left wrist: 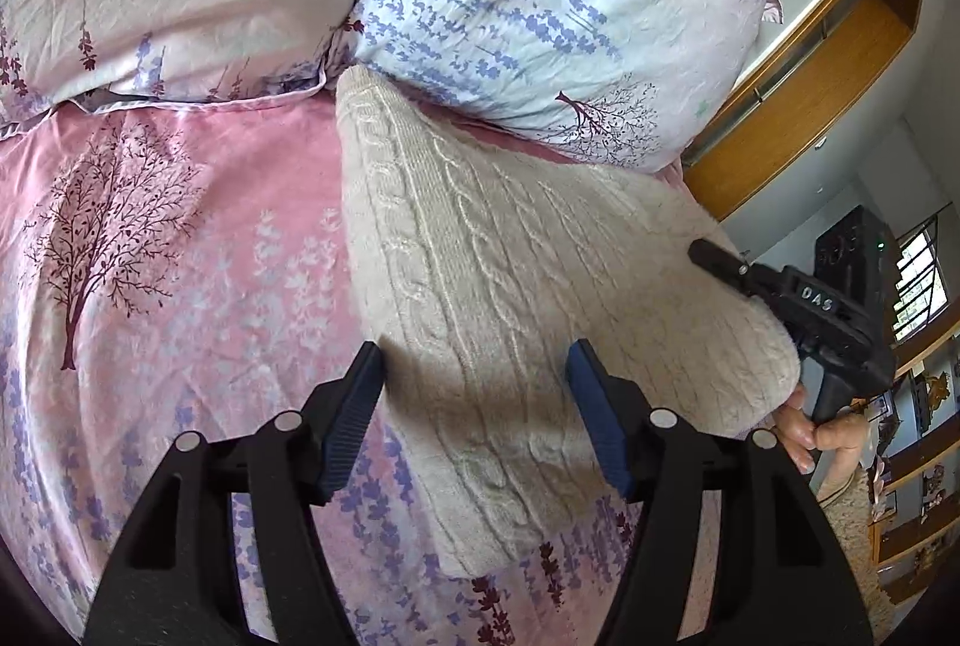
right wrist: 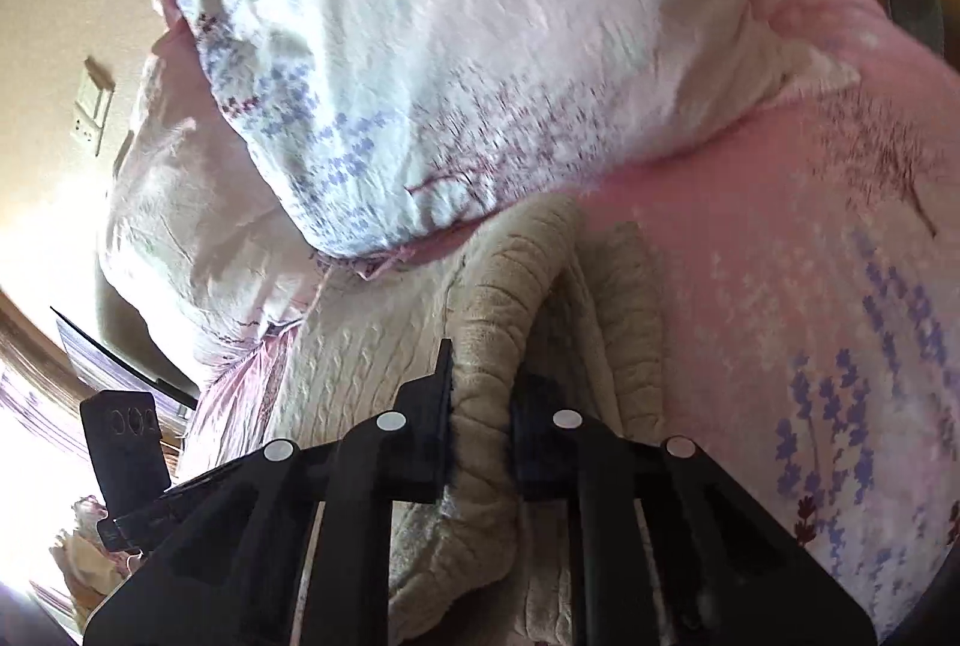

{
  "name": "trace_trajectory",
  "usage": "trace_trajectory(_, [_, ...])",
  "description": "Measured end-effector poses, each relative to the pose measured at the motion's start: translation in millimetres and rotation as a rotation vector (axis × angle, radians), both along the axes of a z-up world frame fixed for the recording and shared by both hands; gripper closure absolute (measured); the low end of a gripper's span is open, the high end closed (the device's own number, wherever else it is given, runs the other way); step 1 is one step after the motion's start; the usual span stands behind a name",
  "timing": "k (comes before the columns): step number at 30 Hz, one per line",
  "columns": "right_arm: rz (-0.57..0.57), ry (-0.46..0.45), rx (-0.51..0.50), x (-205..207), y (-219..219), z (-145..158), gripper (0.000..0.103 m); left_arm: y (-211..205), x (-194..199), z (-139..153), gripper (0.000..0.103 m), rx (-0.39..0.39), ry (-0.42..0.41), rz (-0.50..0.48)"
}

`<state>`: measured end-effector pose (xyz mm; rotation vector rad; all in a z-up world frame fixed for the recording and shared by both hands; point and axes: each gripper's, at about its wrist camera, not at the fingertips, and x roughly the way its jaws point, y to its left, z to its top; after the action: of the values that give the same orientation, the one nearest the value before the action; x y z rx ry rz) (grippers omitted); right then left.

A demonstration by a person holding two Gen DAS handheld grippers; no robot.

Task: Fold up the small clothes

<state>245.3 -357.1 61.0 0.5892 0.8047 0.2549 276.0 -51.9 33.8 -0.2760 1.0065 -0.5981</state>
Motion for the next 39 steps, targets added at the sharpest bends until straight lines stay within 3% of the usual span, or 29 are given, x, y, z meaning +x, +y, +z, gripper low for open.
trace_trajectory(4, [-0.054,-0.076,-0.079,-9,-7,20,0.089,-9,-4,1,0.037,-0.009,-0.003,-0.024])
trace_trajectory(8, [-0.133,0.074,-0.132,-3,-27,-20,0.093,-11,-11,-5,0.037,0.000,0.012,-0.047])
trace_trajectory(11, [-0.131,0.113,-0.045,-3,-39,-38,0.091,-14,-13,-11,0.037,-0.003,0.037,-0.055])
trace_trajectory(13, [-0.139,0.119,-0.011,-7,-45,-34,0.081,-13,-14,-14,0.037,-0.014,0.054,-0.055])
trace_trajectory(15, [-0.153,0.110,0.008,-17,-51,-26,0.060,-12,-16,-16,0.037,-0.030,0.066,-0.054])
trace_trajectory(17, [-0.144,0.095,0.038,-32,-54,-20,0.051,-9,-21,-17,0.037,-0.043,0.073,-0.057])
trace_trajectory(20, [-0.105,0.082,0.081,-57,-52,-15,0.051,-8,-25,-18,0.038,-0.055,0.082,-0.060])
trace_trajectory(25, [-0.072,0.063,0.068,-85,-41,-13,0.051,-12,-31,-22,0.046,-0.073,0.087,-0.064])
trace_trajectory(26, [-0.069,0.064,0.055,-87,-38,-14,0.053,-11,-34,-22,0.050,-0.081,0.091,-0.068])
trace_trajectory(28, [-0.051,0.081,0.003,-89,-34,-19,0.075,-13,-35,-25,0.060,-0.094,0.100,-0.071])
trace_trajectory(29, [-0.043,0.087,-0.012,-88,-30,-21,0.093,-13,-36,-26,0.067,-0.097,0.101,-0.068])
trace_trajectory(30, [-0.048,0.075,-0.024,-86,-25,-19,0.093,-12,-37,-26,0.076,-0.100,0.097,-0.069])
trace_trajectory(32, [-0.071,-0.007,-0.053,-95,-24,-2,0.094,-8,-39,-24,0.083,-0.111,0.085,-0.070])
trace_trajectory(35, [-0.101,-0.061,-0.076,-104,-30,15,0.094,1,-46,-20,0.086,-0.135,0.072,-0.080])
trace_trajectory(39, [-0.117,0.069,-0.143,-103,-33,-17,0.095,3,-52,-26,0.086,-0.108,0.068,-0.092])
